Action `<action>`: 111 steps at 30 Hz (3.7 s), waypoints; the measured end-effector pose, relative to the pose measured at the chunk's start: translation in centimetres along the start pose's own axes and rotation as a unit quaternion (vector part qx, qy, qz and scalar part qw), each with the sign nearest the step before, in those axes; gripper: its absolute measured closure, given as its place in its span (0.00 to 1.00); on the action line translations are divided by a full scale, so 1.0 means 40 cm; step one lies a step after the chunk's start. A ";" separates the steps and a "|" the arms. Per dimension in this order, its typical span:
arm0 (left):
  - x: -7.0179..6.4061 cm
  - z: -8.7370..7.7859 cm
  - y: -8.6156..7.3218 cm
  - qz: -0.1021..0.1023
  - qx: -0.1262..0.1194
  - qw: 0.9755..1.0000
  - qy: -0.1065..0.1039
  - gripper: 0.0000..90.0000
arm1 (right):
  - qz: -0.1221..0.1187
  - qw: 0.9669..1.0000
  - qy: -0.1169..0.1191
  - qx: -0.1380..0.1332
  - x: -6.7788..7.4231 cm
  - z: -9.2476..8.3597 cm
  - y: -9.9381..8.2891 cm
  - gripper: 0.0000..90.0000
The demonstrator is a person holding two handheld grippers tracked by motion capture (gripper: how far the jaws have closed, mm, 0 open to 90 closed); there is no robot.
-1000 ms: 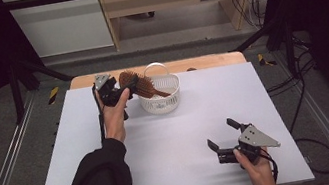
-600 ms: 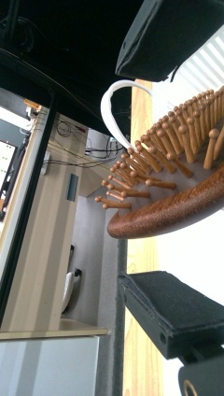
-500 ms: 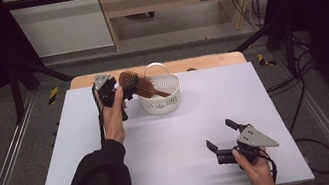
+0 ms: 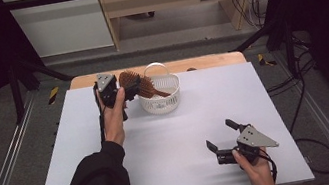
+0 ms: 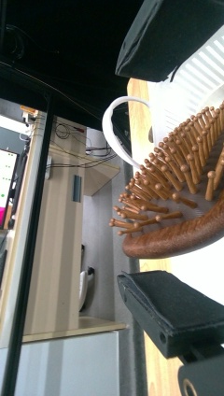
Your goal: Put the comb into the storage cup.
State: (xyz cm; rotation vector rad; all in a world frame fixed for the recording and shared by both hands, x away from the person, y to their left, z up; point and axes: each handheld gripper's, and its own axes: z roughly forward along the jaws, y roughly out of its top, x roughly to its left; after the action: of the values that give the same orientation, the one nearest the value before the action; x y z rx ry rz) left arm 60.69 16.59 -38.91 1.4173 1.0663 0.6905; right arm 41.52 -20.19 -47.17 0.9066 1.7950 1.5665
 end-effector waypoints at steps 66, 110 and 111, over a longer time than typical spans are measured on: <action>-0.039 -0.247 0.052 0.045 -0.024 0.997 -0.056 0.01 | -0.038 0.999 0.005 0.012 0.021 0.006 0.005 0.02; 0.110 -0.494 0.063 0.079 -0.051 0.995 0.015 0.01 | -0.022 1.000 0.005 0.011 0.011 0.005 0.002 0.04; 0.113 -0.499 0.063 0.077 -0.052 0.996 0.013 0.01 | -0.022 1.000 0.004 0.011 0.011 0.004 0.003 0.04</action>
State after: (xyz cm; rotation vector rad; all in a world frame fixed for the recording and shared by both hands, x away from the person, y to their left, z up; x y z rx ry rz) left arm 45.33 29.53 -34.21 1.4138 0.9341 0.8648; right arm 41.40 -19.73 -47.08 0.8663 1.8291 1.5273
